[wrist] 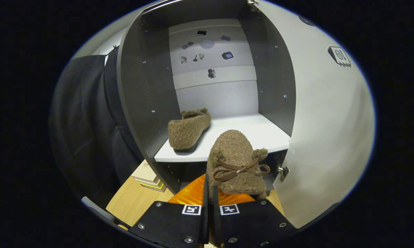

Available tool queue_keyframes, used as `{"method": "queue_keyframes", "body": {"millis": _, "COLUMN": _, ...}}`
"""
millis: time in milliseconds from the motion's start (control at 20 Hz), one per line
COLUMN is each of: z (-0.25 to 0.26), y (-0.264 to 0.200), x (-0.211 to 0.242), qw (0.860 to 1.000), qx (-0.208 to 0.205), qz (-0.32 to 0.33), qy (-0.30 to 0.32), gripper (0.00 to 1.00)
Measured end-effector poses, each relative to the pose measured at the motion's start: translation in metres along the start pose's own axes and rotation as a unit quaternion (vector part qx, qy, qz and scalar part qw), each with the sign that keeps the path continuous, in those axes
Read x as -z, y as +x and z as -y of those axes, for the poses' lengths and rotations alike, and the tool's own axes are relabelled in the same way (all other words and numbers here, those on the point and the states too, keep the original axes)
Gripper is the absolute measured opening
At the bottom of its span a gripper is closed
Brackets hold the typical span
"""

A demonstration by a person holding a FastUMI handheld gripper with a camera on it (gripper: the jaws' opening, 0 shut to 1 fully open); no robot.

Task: Open the shoe cabinet door, grab the shoes and put them into the shoe cabinet, then close the shoe cabinet door.

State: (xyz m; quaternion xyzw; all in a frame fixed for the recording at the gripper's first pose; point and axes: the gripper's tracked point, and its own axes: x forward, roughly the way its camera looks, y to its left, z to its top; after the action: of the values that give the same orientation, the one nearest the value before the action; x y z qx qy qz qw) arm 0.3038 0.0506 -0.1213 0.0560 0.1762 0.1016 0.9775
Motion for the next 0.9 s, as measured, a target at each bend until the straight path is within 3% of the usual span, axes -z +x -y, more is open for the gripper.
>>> {"method": "queue_keyframes", "body": {"millis": 550, "z": 0.009, "y": 0.076, "x": -0.071, "qw": 0.999, "qx": -0.011, "qz": -0.012, "qy": -0.027, "gripper": 0.05}}
{"method": "queue_keyframes", "body": {"millis": 900, "z": 0.034, "y": 0.131, "x": -0.104, "qw": 0.999, "qx": 0.005, "qz": -0.032, "qy": -0.037, "gripper": 0.06}}
